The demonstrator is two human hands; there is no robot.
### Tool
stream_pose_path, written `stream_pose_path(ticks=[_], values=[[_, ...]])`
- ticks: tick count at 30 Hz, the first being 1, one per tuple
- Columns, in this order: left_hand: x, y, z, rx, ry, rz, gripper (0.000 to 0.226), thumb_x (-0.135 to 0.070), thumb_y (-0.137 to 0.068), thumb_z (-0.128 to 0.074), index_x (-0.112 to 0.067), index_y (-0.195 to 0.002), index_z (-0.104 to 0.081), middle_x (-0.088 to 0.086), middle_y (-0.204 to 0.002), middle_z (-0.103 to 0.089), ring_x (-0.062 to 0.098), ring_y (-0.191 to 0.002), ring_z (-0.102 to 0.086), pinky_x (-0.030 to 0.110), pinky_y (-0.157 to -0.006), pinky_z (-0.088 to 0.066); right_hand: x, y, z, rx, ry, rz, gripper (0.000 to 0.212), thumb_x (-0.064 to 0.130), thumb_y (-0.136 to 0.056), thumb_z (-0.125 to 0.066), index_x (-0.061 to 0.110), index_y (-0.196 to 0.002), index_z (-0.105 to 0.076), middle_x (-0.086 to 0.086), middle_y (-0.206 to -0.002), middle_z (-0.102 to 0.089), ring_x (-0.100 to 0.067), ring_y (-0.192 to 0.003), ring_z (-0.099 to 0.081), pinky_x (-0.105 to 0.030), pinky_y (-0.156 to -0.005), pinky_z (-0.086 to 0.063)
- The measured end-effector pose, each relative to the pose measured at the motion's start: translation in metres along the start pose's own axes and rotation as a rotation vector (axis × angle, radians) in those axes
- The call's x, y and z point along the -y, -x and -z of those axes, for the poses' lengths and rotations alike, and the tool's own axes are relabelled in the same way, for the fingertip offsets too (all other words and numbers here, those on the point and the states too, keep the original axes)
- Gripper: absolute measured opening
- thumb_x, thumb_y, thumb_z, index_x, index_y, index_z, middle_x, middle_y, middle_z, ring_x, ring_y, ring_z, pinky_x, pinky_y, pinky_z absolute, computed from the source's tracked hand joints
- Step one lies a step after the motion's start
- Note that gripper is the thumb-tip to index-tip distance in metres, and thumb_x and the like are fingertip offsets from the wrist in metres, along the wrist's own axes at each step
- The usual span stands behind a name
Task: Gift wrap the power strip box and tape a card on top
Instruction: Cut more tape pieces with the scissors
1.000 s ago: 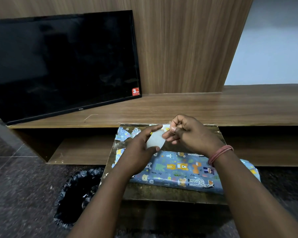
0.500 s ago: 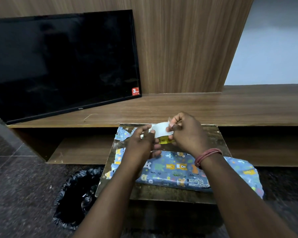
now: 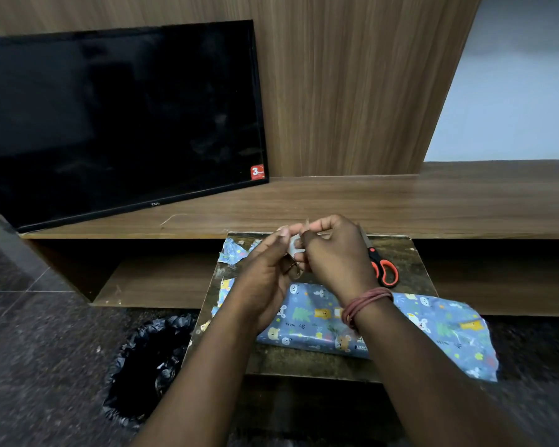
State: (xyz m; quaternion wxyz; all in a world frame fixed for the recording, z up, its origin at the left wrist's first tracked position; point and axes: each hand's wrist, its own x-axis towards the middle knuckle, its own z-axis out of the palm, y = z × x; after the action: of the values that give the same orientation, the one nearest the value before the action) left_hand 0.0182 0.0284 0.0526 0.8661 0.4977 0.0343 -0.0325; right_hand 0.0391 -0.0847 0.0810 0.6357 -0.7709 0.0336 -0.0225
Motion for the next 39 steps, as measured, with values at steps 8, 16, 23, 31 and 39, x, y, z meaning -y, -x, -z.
stream_pose_path(ticks=[8,16,23,31,39], values=[[0.013,0.001,0.001,0.195,-0.110,-0.066,0.055,0.013,-0.082,-0.052,-0.009,-0.132,-0.061,0.009,-0.101,-0.071,0.013,-0.091,-0.063,0.027,-0.089,-0.050,0.011,0.000,0.009,-0.023,0.062,-0.017,0.013,0.028,-0.079,-0.072,0.019,-0.085,-0.065,-0.003,-0.073,-0.074,-0.021,-0.069,-0.073,-0.047,-0.073,-0.062],[0.018,-0.006,0.007,-0.045,-0.246,-0.159,0.031,-0.010,-0.082,-0.081,-0.015,-0.112,-0.076,0.017,-0.097,-0.065,0.032,-0.092,-0.061,0.049,-0.091,-0.054,0.016,0.001,0.018,0.226,-0.130,-0.173,0.043,0.043,-0.077,-0.084,0.011,-0.101,-0.070,-0.009,-0.091,-0.078,-0.020,-0.074,-0.068,-0.034,-0.062,-0.057],[0.013,-0.002,0.004,-0.185,-0.203,-0.045,0.035,-0.035,-0.102,-0.055,-0.005,-0.103,-0.075,0.019,-0.100,-0.076,0.028,-0.076,-0.072,0.031,-0.050,-0.056,0.023,-0.011,0.037,0.289,-0.302,-0.287,0.053,0.062,-0.092,-0.057,0.013,-0.110,-0.063,-0.007,-0.098,-0.078,-0.016,-0.082,-0.069,-0.029,-0.068,-0.050],[0.004,-0.006,0.011,-0.230,-0.109,0.101,0.045,-0.049,-0.099,-0.055,-0.013,-0.118,-0.073,0.015,-0.111,-0.076,0.033,-0.100,-0.072,0.057,-0.097,-0.052,-0.012,-0.014,0.043,0.381,0.124,-0.143,0.039,0.027,-0.078,-0.087,0.013,-0.107,-0.065,-0.012,-0.090,-0.075,-0.014,-0.064,-0.065,-0.027,-0.057,-0.050],[-0.009,-0.001,0.015,-0.164,-0.142,0.113,0.043,-0.047,-0.096,-0.062,-0.012,-0.120,-0.072,0.019,-0.114,-0.074,0.031,-0.094,-0.073,0.053,-0.081,-0.061,-0.019,-0.018,0.036,0.413,0.239,0.020,0.036,-0.001,-0.086,-0.071,0.017,-0.115,-0.060,-0.002,-0.086,-0.075,-0.021,-0.079,-0.070,-0.038,-0.074,-0.058]])
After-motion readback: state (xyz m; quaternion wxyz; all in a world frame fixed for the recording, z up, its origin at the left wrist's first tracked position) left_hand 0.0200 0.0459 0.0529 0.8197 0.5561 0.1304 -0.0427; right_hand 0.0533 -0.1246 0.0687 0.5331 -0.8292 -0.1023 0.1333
